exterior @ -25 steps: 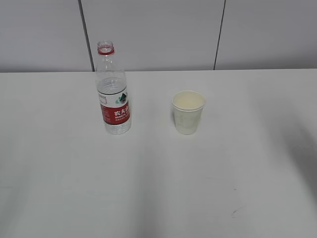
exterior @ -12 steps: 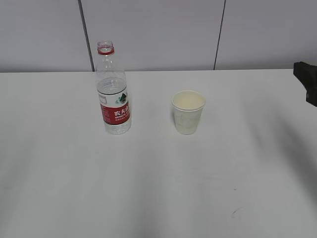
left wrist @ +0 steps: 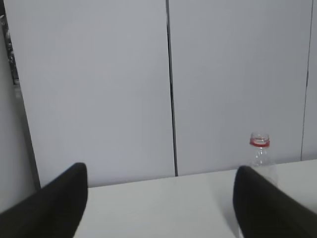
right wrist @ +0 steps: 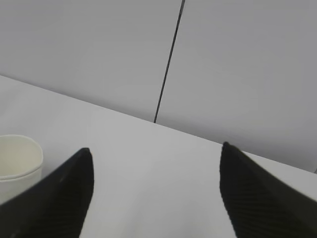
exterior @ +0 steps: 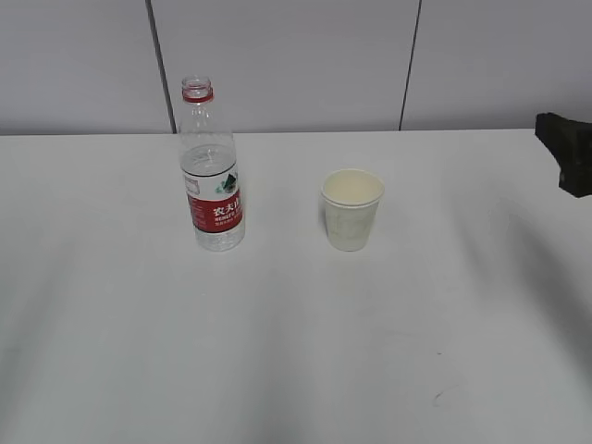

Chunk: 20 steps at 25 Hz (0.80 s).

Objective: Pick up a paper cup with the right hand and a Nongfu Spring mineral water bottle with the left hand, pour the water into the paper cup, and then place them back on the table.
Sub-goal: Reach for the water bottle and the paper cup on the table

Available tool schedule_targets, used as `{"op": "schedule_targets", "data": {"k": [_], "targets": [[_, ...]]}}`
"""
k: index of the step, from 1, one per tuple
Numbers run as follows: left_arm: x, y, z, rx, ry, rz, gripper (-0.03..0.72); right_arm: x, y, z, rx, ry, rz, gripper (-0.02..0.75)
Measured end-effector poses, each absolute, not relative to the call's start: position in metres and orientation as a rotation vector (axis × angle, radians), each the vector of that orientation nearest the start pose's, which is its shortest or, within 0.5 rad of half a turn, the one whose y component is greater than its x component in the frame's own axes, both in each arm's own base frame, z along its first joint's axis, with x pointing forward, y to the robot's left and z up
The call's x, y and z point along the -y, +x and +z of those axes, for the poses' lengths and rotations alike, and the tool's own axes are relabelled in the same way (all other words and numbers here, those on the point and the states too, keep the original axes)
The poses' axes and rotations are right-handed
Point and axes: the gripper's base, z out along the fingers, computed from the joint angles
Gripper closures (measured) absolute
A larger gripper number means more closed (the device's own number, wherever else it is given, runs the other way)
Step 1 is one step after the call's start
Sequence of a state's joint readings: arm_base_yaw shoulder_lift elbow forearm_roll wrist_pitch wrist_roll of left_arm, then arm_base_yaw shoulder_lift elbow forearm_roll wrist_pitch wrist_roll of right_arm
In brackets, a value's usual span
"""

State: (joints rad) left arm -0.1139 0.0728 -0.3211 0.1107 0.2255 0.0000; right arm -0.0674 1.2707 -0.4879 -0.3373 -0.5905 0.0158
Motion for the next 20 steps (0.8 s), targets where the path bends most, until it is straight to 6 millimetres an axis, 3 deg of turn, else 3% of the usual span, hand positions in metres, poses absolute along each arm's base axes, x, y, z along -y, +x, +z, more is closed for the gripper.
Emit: {"op": "schedule_targets", "data": {"k": [20], "targets": [[0.016, 0.127, 0.273, -1.614, 0.174, -0.034, 0.137, -0.002, 0.252, 0.25, -1.619, -0.31, -0.075, 0.15]]}}
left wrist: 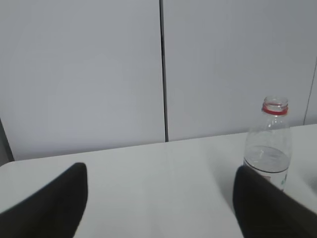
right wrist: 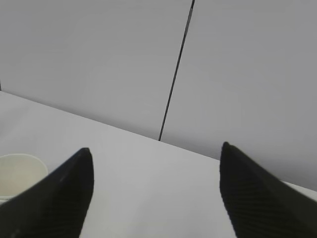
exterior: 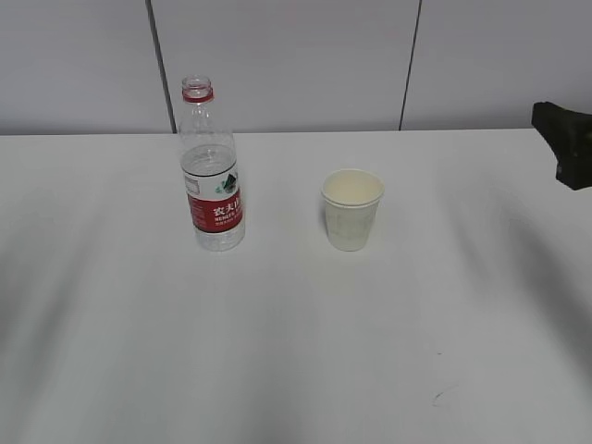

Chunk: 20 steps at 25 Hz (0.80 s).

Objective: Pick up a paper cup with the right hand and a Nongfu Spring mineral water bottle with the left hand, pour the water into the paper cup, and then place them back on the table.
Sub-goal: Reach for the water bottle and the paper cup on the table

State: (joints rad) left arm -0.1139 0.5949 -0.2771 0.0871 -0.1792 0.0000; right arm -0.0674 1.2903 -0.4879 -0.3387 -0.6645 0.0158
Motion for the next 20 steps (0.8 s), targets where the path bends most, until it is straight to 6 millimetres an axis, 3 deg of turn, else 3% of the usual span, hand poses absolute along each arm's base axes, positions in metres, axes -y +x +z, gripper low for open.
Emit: {"op": "schedule_targets", "data": {"k": [13, 20], "targets": [[0.018, 0.162, 0.245, -1.765, 0.095, -0.085, 0.137, -0.002, 0.253, 0.249, -1.619, -0.311, -0.073, 0.15], [0.021, 0.185, 0.232, -1.755, 0.082, -0.094, 0.137, -0.001, 0.263, 0.226, -1.703, -0.313, -0.053, 0.15]]}}
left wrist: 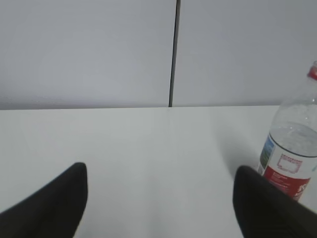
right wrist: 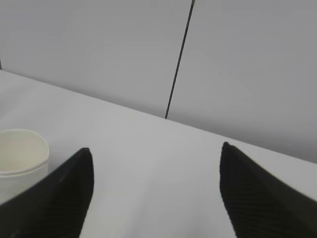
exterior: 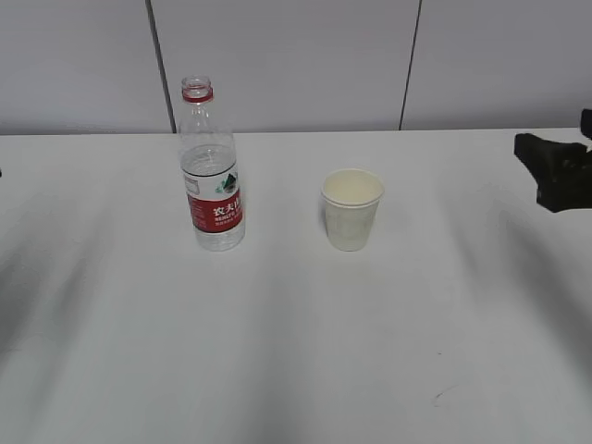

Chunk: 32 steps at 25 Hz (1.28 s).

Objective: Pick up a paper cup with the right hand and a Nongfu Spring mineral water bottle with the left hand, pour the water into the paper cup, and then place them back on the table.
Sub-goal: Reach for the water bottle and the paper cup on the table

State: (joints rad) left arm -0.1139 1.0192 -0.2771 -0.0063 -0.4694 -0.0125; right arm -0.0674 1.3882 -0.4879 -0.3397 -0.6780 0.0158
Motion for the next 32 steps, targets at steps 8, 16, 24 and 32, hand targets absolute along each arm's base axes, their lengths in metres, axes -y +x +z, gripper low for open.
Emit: {"op": "schedule_targets", "data": {"k": [8, 16, 24, 32], "targets": [[0.029, 0.213, 0.204, -1.744, 0.155, -0.104, 0.137, -0.013, 0.286, 0.187, -1.605, -0.373, 0.095, 0.15], [0.039, 0.233, 0.166, -1.772, 0.246, -0.16, 0.138, -0.019, 0.293, 0.138, -1.693, -0.401, 0.222, 0.15], [0.048, 0.239, 0.145, -1.743, 0.301, -0.249, 0.153, -0.024, 0.299, 0.121, -1.72, -0.469, 0.273, 0.15], [0.048, 0.24, 0.132, -1.79, 0.302, -0.26, 0.17, -0.028, 0.317, 0.113, -1.709, -0.505, 0.325, 0.15]]}}
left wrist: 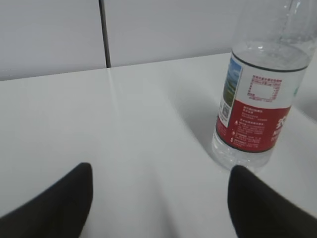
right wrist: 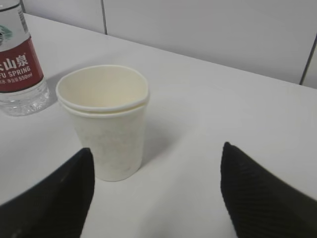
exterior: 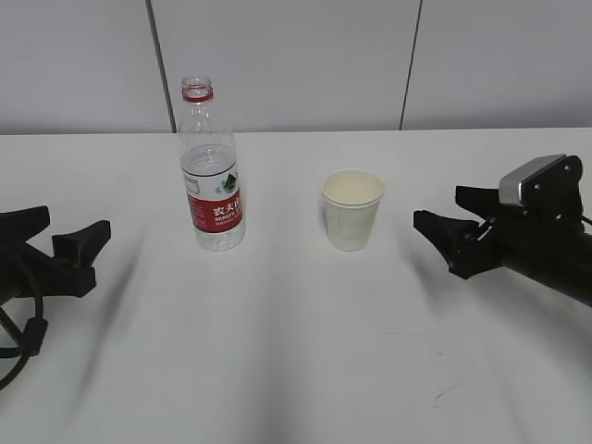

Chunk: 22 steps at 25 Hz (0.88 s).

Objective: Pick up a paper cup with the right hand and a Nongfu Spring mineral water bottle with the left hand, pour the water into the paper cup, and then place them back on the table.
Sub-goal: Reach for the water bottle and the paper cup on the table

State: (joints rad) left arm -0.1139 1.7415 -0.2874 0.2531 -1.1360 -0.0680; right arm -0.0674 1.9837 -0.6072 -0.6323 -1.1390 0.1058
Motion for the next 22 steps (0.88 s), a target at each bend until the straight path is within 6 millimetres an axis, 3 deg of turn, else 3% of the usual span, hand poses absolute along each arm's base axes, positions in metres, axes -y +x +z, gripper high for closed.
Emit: {"op": "schedule_targets", "data": {"k": [13, 22], "targets": [[0.048, 0.242, 0.132, -1.789, 0.301, -0.259, 0.172, -0.032, 0.344, 0.091, -1.714, -0.552, 0.422, 0.15], [0.048, 0.243, 0.107, -1.89, 0.29, -0.263, 0.175, -0.044, 0.361, 0.08, -1.681, -0.651, 0.472, 0.15]]}}
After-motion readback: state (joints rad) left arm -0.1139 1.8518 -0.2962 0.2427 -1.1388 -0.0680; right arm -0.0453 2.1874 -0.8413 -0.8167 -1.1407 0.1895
